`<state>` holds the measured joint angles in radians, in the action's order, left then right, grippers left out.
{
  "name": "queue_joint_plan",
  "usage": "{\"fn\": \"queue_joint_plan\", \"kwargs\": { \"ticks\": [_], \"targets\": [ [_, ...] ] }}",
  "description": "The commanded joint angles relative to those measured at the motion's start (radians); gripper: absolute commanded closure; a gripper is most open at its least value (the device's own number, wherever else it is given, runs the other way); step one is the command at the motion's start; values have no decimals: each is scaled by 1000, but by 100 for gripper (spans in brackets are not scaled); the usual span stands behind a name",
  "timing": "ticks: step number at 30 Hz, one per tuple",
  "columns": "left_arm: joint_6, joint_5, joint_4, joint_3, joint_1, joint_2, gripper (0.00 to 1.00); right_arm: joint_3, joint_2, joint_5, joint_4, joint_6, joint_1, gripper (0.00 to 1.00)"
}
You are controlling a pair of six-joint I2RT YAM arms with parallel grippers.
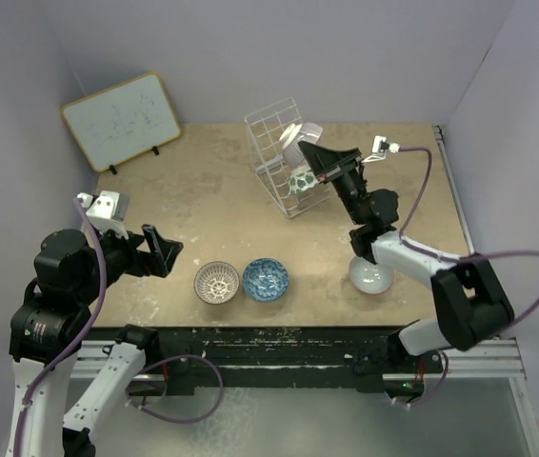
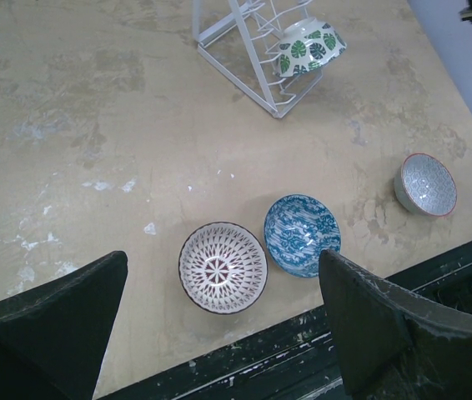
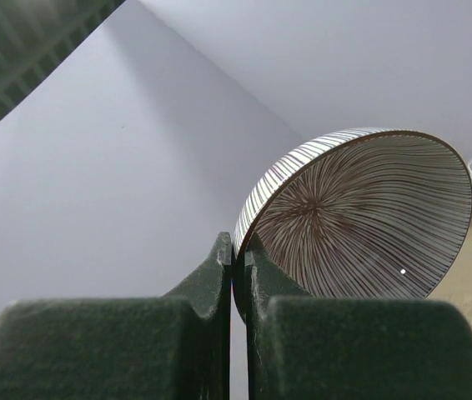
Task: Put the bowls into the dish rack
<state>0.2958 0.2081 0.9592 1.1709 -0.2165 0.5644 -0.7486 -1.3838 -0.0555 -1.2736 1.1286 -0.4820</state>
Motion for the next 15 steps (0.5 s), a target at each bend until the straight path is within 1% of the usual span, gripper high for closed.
{"fn": "queue_joint_plan", "kwargs": {
  "ticks": [1, 4, 5, 10, 15],
  "targets": [
    [5, 10, -27, 26, -2, -6, 1, -8, -152, -101, -486, 218, 38, 100],
    [3, 10, -23, 28, -3, -5, 1, -30, -267, -99, -636, 287, 49, 100],
    [2, 9, -21, 31, -3, -5, 1, -36, -289, -87, -652, 289, 52, 100],
    [-1, 7, -12, 33, -3, -4, 1, -36, -293, -37, -650, 241, 54, 100],
    [-2, 10, -15, 18, -3, -10, 1, -56, -322, -13, -652, 236, 55, 100]
  ]
}}
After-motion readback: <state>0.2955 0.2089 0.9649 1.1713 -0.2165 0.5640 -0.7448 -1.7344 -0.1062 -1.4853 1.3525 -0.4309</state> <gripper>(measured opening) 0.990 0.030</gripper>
